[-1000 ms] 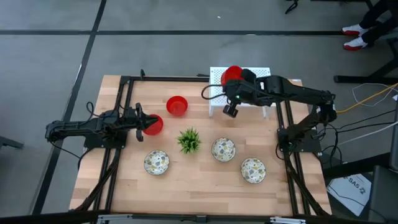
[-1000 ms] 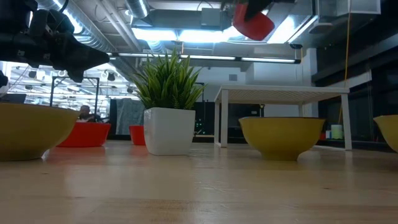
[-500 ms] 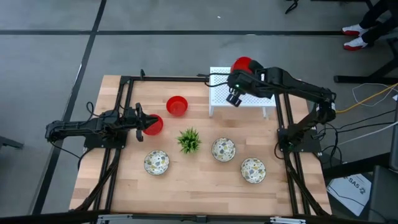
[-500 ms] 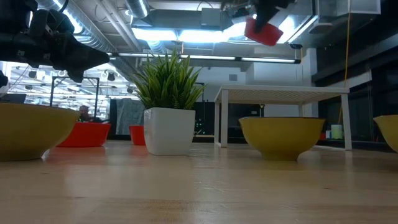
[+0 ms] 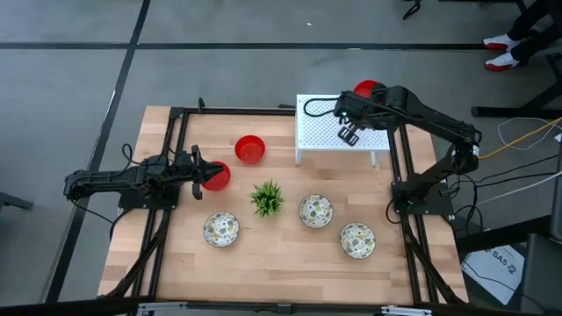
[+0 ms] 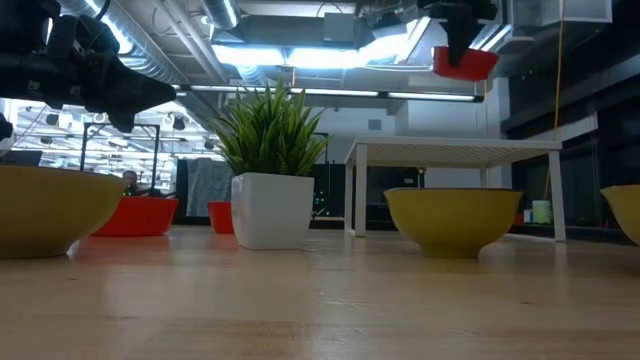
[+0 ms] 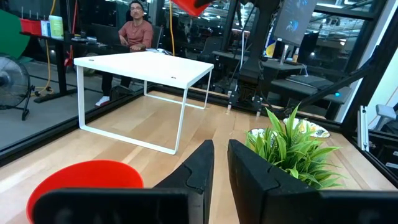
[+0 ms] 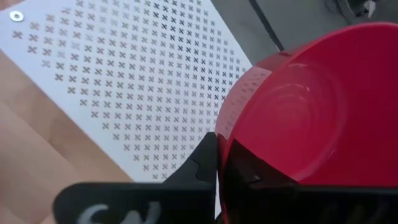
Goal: Pick & Place Mini bowls
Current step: Put the bottom right red bowl on the shelf
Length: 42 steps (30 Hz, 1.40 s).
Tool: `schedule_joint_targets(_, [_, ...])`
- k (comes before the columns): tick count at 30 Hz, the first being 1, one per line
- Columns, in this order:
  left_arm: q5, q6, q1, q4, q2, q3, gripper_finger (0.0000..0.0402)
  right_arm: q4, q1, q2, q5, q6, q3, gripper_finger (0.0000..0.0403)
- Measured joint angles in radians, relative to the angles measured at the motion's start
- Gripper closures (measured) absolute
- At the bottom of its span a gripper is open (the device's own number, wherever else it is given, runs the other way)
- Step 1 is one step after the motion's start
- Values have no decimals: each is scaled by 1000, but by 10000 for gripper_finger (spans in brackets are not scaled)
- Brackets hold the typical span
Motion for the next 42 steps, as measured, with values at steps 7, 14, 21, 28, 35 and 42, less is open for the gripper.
schedule_joint_targets(7, [0, 0, 0, 0, 0, 0, 361, 57, -73, -98, -73, 10, -128, 396])
schedule_joint_targets(14, [0, 0, 0, 0, 0, 0, 357, 222, -172, -183, -222, -37, -298, 396])
schedule_joint_targets(21, [0, 0, 0, 0, 0, 0, 359, 265, -259, -184, -298, -135, -375, 396])
schedule_joint_targets(28, [0, 0, 0, 0, 0, 0, 359, 322, -347, -142, -365, -305, -377, 396])
schedule_joint_targets(35, [0, 0, 0, 0, 0, 0, 360, 337, -422, -68, -411, -368, -377, 396])
schedule_joint_targets(42, [0, 0, 0, 0, 0, 0, 357, 336, -462, -25, -415, -420, -378, 396])
